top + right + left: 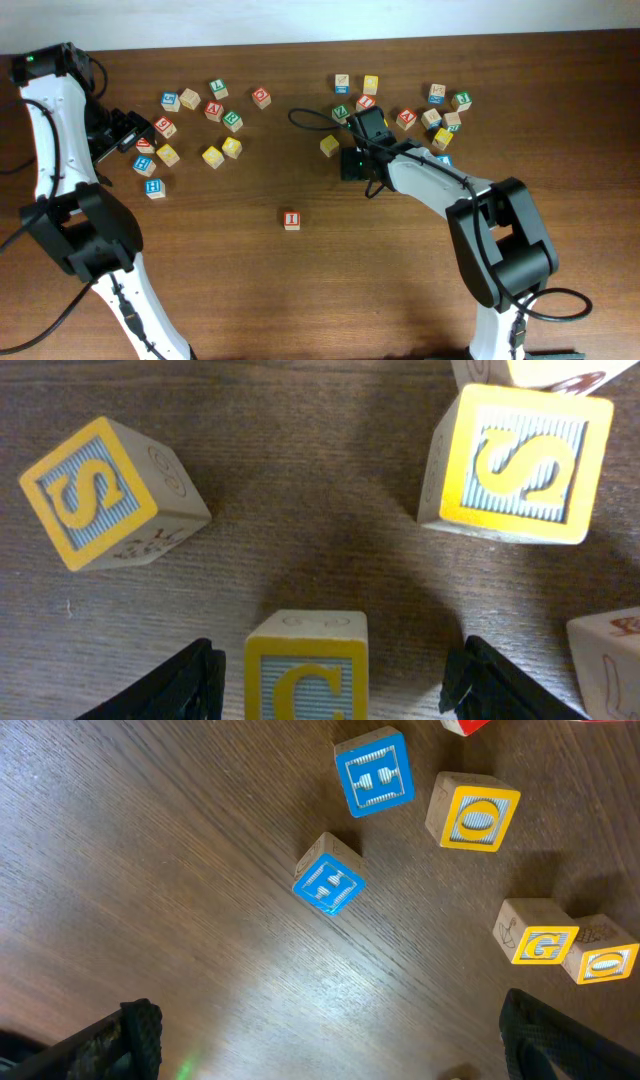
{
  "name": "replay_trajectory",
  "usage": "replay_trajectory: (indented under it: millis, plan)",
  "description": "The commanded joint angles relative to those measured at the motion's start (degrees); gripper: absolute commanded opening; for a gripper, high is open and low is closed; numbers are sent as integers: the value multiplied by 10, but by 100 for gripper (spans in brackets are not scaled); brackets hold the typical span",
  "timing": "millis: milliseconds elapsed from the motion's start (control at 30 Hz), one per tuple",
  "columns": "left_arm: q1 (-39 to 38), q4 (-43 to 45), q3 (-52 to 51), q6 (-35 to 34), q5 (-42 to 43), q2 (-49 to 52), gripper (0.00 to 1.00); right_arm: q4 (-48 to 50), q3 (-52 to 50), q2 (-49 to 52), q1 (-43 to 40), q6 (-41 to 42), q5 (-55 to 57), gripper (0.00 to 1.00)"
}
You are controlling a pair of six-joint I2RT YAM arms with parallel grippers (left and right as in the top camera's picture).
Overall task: Spell out ICRA
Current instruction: 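Close the right gripper on the yellow C block and lift, then place the yellow C block right of the red I block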
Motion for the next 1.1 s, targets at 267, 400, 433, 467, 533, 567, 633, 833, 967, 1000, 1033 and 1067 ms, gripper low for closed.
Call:
replay_trajectory:
  millis: [267,400,433,467,533,567,633,833,967,1000,1033,1067]
  plan:
    - [1,1,2,5,-6,-7,99,14,5,24,23,-1,43,47]
    - [1,1,2,5,-6,-7,99,16,5,24,23,0,43,36]
    - [1,1,2,5,-6,-7,99,16,5,24,23,0,42,35]
    - [1,1,2,5,-6,-7,99,16,5,24,23,0,38,32]
    - [1,1,2,5,-6,-7,99,16,5,24,23,0,27,30]
    - [1,1,2,5,-6,-7,99,15,6,24,23,0,26,30]
    - [1,1,2,5,-6,-7,99,9,9,24,23,0,25,26]
    - [1,1,2,5,-6,-7,99,-91,37,-30,23,6,-32,27]
    - [1,1,2,5,-6,-7,99,-209,41,-59,35,6,-119,27]
    - [1,1,2,5,-7,-7,99,-231,41,-59,41,6,-129,27]
    - [1,1,2,5,-6,-7,99,-263,39,-59,56,7,-141,27]
    - [1,1,2,5,-6,-7,99,-274,39,-59,68,13,-142,27]
